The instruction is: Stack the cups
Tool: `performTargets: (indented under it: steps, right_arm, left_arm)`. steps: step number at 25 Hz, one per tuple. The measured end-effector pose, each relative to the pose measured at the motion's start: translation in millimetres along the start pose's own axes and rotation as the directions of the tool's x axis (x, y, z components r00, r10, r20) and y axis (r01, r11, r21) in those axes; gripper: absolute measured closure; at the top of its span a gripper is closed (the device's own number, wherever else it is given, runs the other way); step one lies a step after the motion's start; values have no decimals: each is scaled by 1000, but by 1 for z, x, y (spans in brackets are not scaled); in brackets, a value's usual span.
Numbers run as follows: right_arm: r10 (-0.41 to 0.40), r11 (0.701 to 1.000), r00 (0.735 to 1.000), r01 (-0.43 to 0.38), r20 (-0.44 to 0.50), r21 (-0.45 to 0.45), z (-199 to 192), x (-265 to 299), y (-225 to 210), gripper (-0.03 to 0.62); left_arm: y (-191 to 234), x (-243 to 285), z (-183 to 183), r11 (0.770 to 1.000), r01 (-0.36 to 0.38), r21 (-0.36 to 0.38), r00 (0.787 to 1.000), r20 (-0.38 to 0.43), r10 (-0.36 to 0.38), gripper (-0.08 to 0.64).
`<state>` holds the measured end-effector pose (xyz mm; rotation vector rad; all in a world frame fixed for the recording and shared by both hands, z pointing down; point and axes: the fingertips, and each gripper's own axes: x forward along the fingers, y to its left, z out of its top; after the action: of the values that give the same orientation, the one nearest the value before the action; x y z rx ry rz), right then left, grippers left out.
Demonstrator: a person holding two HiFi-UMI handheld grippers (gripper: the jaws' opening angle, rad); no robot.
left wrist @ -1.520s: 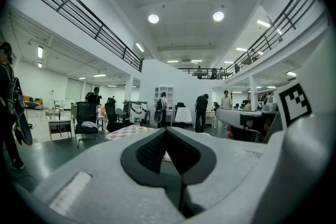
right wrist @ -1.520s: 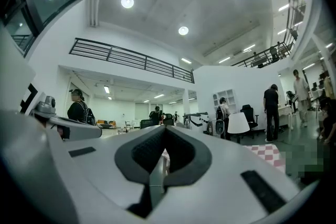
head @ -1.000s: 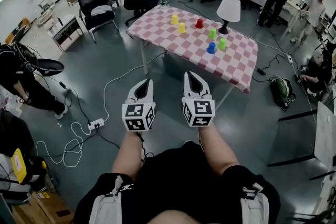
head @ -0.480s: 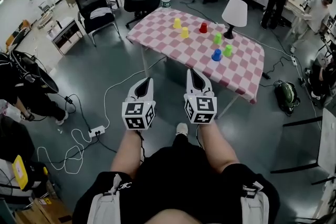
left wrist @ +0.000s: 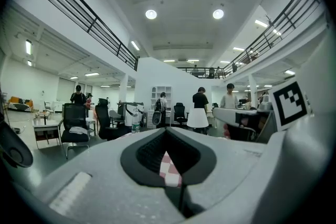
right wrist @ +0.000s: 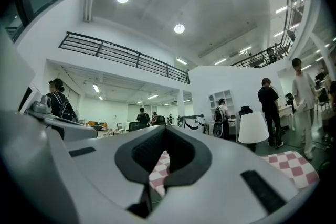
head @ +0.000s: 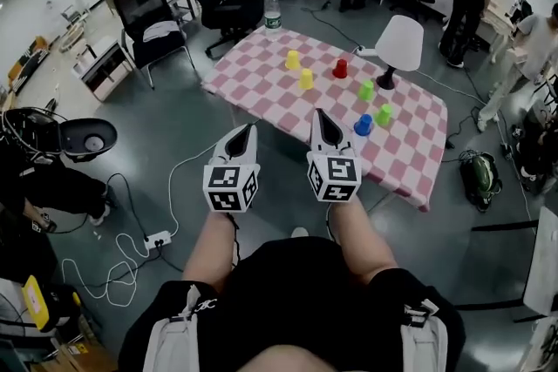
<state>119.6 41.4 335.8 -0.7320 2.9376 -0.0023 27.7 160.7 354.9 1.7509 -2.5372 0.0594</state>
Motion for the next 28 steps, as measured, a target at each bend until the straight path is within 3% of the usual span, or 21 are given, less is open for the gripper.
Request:
performTargets:
  steps: [7,17,21,28]
  right_arm:
    - [-9,1000,1000,9,-2,-25,-4,79,-51,592]
    - [-78,997,996,77,-43,-19,-29,139,-99,592]
    - [-131,991,990,130,-41,-24,-38,161,-111,592]
    - [-253,967,967,252,-32,-31,-49,207,-124,592]
  left_arm:
    - [9,101,12,999,35,-13,999,20,-35,545]
    - [11,192,3,993,120,-11,993,-9,-120,545]
    - [15,226,4,984,175,35,984,-11,-175,545]
    - [43,286,8,953,302,41,953,-6,-302,545]
